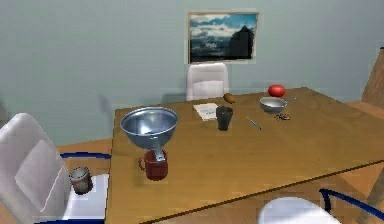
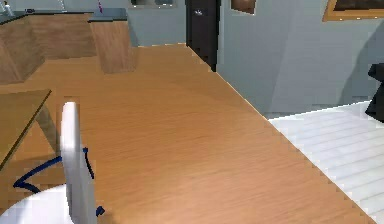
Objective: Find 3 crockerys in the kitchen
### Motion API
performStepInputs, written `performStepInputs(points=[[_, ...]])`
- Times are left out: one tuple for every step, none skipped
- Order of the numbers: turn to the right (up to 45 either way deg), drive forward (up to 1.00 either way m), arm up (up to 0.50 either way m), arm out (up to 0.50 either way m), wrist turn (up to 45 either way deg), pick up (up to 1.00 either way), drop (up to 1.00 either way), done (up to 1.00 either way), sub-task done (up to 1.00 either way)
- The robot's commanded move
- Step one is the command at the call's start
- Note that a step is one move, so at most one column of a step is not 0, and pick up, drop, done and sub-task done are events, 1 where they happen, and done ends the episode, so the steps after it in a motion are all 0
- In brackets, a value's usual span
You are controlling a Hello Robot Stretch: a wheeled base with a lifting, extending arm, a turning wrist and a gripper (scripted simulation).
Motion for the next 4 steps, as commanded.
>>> performStepInputs(points=[[45.0,0.0,0.0,0.0,0.0,0.0,0.0,0.0,0.0],[45.0,0.0,0.0,0.0,0.0,0.0,0.0,0.0,0.0],[36.0,0.0,0.0,0.0,0.0,0.0,0.0,0.0,0.0],[0.0,0.6,0.0,0.0,0.0,0.0,0.0,0.0,0.0]])
